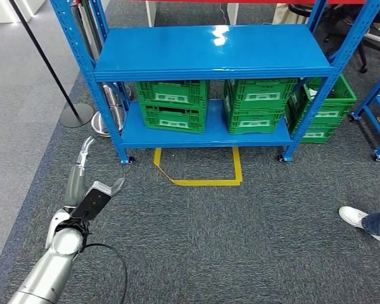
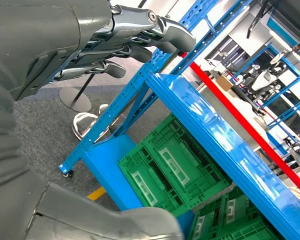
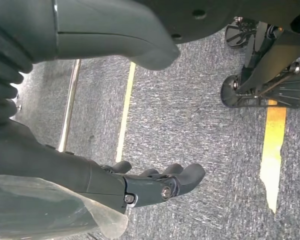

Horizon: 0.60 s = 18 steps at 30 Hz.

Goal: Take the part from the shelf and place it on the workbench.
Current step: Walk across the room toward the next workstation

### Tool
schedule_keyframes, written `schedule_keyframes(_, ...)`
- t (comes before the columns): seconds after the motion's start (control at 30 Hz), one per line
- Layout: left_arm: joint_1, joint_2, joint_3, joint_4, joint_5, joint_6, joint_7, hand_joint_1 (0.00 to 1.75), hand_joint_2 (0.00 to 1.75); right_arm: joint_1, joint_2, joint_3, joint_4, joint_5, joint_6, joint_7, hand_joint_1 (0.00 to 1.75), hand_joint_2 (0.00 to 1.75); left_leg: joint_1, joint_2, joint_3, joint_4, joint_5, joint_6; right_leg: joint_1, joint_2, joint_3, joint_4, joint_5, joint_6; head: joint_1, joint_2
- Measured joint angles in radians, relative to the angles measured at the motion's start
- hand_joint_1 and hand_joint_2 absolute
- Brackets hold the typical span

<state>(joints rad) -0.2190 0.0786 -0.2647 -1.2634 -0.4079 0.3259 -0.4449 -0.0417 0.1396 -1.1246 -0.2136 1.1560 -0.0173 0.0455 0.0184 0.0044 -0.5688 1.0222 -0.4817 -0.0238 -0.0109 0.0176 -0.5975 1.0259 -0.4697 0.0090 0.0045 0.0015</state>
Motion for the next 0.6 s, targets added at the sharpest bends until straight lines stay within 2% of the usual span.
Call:
schedule_keyframes(0.4,0.000,0.000,0.000,0.000,-0.014,0.013,0.006,0.00,1.75,0.001,0.000,0.000,0.000,0.004,0.031,-0.016,0.00,1.75,0.001,0.000,0.000,0.000,0.002,0.004,0.001,0.000,0.000,0.000,0.001,0.001,0.000,0.000)
schedule_keyframes(0.47,0.000,-0.001,0.000,0.000,-0.017,0.016,0.006,0.00,1.75,0.002,0.000,0.000,0.000,0.004,0.030,-0.015,0.00,0.87,0.001,0.000,0.000,0.000,0.002,0.004,0.001,0.000,0.000,0.000,0.001,0.001,0.000,0.000)
schedule_keyframes(0.53,0.000,-0.001,0.000,0.000,-0.021,0.018,0.006,0.00,0.87,0.002,0.000,0.000,0.000,0.000,0.029,-0.014,0.00,0.00,0.001,0.000,0.000,0.000,0.002,0.004,0.001,0.000,0.000,0.000,0.001,0.001,0.000,0.000)
schedule_keyframes(0.6,0.000,-0.002,0.000,0.000,-0.022,0.019,0.006,0.00,0.00,0.002,0.000,0.000,0.000,-0.005,0.029,-0.017,0.00,0.00,0.001,0.000,0.000,0.000,0.002,0.004,0.001,0.000,0.000,0.000,0.001,0.001,0.000,0.000)
